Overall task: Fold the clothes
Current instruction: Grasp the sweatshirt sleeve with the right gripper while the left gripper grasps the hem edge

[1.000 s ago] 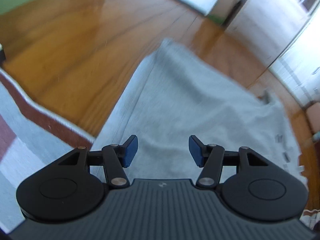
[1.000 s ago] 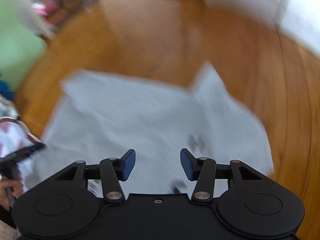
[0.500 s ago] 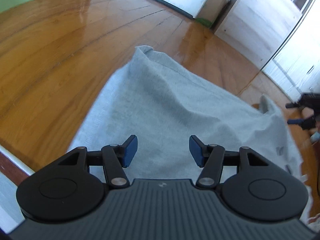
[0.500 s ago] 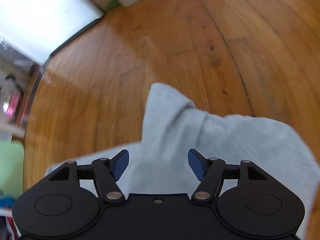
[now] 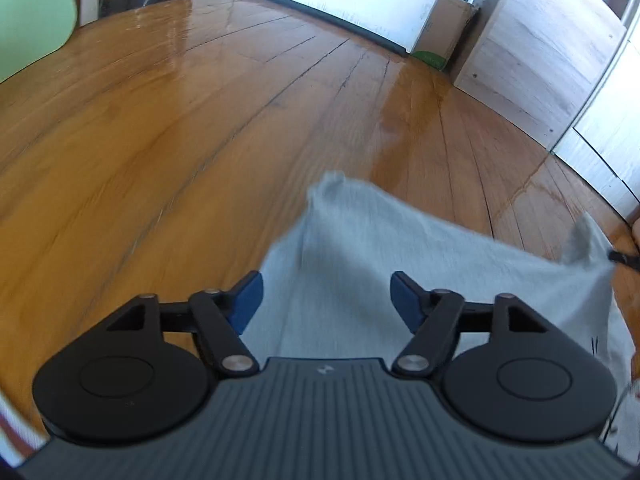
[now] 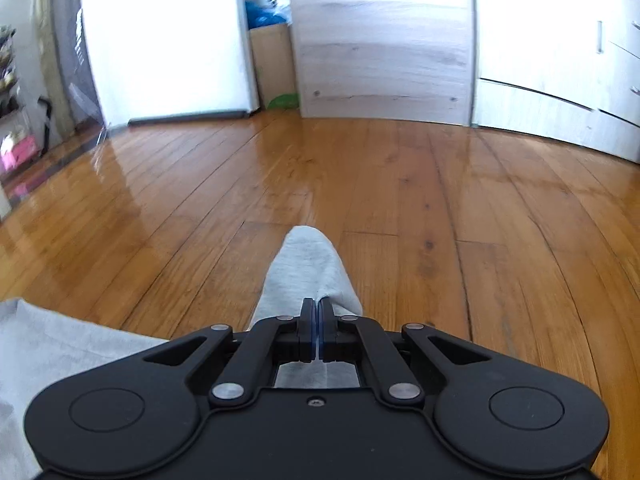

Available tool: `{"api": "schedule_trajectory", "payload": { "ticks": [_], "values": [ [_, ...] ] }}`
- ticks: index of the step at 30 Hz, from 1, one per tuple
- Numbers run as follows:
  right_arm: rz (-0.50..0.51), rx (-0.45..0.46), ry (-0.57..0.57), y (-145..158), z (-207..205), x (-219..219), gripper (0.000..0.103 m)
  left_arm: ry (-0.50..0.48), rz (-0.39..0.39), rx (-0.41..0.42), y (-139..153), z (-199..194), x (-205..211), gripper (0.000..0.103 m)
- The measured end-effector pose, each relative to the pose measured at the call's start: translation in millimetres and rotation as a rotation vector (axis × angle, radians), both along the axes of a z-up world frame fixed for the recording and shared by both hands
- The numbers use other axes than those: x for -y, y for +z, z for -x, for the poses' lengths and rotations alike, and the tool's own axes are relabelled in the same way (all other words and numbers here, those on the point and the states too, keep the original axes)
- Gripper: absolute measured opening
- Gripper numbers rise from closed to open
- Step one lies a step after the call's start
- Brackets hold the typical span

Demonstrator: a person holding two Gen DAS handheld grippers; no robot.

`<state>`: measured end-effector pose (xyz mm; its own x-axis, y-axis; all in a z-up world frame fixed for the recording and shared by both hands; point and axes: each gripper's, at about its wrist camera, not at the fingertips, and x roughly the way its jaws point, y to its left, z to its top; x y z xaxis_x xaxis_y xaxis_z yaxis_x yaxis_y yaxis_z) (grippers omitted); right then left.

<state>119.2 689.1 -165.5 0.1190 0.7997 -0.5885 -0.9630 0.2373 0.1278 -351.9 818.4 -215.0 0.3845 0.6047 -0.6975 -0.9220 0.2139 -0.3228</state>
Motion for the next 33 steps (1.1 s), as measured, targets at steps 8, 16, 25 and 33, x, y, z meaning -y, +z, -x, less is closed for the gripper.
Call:
{"api": "schedule_trajectory", "payload": {
  "ticks": [8, 16, 25, 33],
  "values": [
    [-0.021, 0.124, 0.054, -19, 23, 1, 0.002, -0.201, 0.061, -0.144, -15, -47, -65, 0.057],
    [-0.083, 0.117, 0.08, -2, 16, 13, 0.002, -0.221, 0.033, -0.01, 12, -45, -60, 0.004],
    [0.122, -0.359, 0.003, -40, -37, -37, 0.063, -0.222, 0.105, -0.156, -17, -64, -104, 0.002],
    [-0.085, -0.023, 0.03, 9, -14, -6, 0.003, -0.066, 0.05, 0.217, 42, -12, -100, 0.001]
  ]
}}
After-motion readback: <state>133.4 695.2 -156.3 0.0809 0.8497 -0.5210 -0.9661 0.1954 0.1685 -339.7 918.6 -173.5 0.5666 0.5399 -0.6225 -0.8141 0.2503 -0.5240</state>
